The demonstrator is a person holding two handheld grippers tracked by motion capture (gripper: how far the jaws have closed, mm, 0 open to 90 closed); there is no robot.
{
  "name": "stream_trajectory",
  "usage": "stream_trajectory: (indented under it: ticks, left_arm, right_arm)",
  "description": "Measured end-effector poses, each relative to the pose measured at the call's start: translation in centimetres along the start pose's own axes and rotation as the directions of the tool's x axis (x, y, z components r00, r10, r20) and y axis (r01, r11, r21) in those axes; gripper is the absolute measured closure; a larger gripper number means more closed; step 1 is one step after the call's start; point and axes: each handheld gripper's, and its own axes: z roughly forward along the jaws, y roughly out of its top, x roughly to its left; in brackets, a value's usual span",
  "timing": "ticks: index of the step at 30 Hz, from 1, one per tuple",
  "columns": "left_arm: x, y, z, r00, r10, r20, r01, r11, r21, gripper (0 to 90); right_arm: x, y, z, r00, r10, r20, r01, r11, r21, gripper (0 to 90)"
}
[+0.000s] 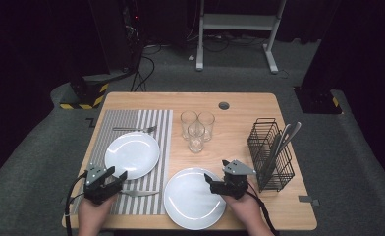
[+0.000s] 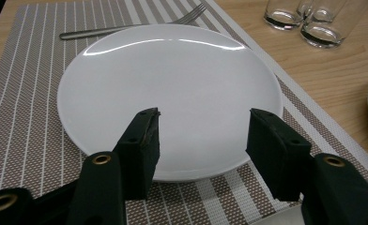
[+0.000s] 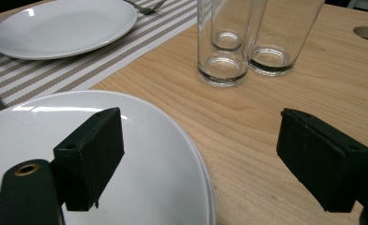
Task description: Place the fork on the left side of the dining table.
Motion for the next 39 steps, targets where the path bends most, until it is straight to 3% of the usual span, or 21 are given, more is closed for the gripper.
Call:
stream_trajectory:
  ticks: [14,39]
  left_arm:
    - [1.2,-0.4,-0.5,1.0000,-0.003,0.007,0.003,1.0000,-0.009,42.0]
    - [1.1,-0.5,-0.6,1.0000,0.004,-0.006,-0.004,1.0000,0.007,39.0]
  right_arm:
    - [0.4,1.5,1.6,0.9999,-0.006,0.010,0.006,1.000,0.005,15.1]
    - [-0.5,3.9,3.2,0.9992,0.011,0.038,-0.011,1.000,-0.008,14.8]
